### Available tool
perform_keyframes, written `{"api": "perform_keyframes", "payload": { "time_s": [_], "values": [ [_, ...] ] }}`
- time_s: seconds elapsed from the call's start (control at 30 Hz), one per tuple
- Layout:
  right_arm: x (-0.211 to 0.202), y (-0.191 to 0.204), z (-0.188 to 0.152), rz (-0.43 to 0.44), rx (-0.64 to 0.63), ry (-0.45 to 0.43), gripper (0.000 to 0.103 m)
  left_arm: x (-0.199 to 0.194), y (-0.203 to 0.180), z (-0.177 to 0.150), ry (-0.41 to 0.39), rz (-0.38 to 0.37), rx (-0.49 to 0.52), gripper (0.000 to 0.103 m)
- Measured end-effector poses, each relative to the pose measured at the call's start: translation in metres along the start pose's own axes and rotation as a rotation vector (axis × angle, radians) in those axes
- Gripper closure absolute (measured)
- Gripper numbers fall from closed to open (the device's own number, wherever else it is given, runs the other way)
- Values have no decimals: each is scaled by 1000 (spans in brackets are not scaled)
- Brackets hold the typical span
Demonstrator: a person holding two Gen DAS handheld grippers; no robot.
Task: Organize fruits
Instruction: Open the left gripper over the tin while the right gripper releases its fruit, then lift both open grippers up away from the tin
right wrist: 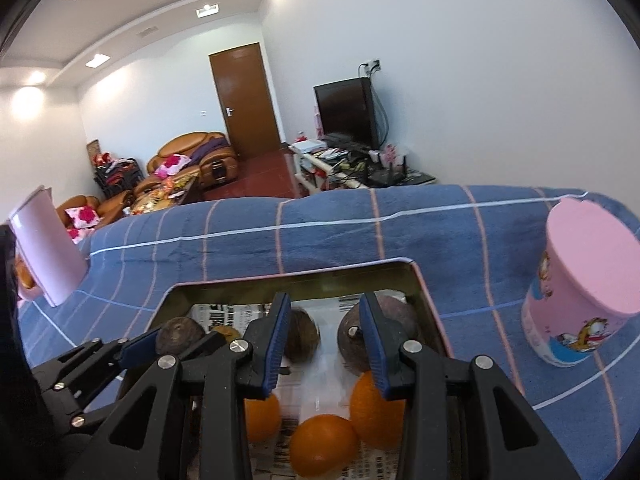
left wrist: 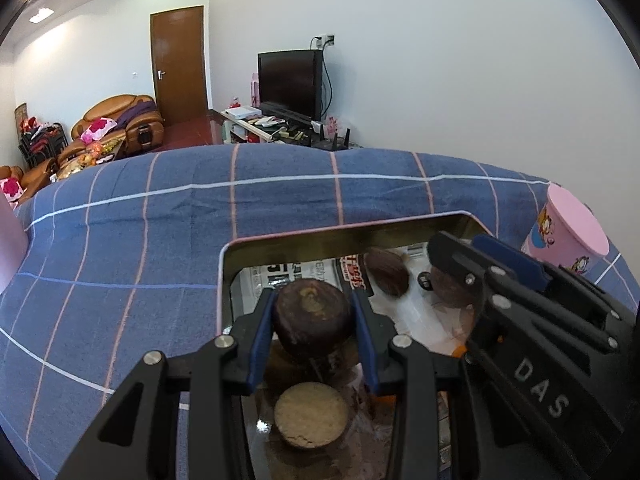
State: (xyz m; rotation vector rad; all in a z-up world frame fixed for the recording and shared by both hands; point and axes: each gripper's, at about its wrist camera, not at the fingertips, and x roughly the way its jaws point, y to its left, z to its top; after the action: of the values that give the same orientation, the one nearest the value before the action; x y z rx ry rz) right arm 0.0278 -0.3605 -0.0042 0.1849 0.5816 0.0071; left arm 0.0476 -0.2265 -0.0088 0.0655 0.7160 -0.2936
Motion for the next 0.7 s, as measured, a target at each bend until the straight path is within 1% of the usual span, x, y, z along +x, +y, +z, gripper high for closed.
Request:
{"api": "perform_keyframes", "payload": {
  "time_s": [0.07,0.1,0.13,0.17,0.2,0.23,0.27,0.33,0.4,0.5,0.57,0.63,0.7],
  "values": [
    [-4,3,-1,8,-10,-18,64,0,0,-1,4,3,1,59],
    [-6,4,-1,-1,-14,-31,64,0,-1,-1,5,-1,2,54],
    [-9,6,-2,-20,-17,-53,64,0,-1,-1,3,-7,6,47],
    [-14,6,-3,-48,-15,-81,63,0,-4,0,-5,-5,12,42],
    [-18,7,-5,-72,-12,-100,60,-1,-5,0,-11,-9,18,30],
    [-22,7,-6,-95,-12,-119,51,-3,-7,-1,-21,1,25,19],
    [-26,7,-7,-119,-10,-139,42,-6,-9,-1,-34,-8,35,15],
    [-32,5,-8,-151,7,-175,36,-11,-10,-2,-55,-6,50,2],
    [-36,2,-9,-156,25,-192,36,-15,-10,-3,-75,20,52,0],
    [-38,-2,-9,-181,44,-193,36,-17,-6,-3,-85,19,38,0],
    [-44,-2,-11,-184,57,-209,36,-21,-3,-3,-99,26,21,0],
    [-54,-5,-12,-184,67,-253,36,-27,1,-6,-127,30,5,0],
    [-66,-5,-13,-174,69,-327,35,-35,4,-9,-169,32,-9,0]
  ]
}}
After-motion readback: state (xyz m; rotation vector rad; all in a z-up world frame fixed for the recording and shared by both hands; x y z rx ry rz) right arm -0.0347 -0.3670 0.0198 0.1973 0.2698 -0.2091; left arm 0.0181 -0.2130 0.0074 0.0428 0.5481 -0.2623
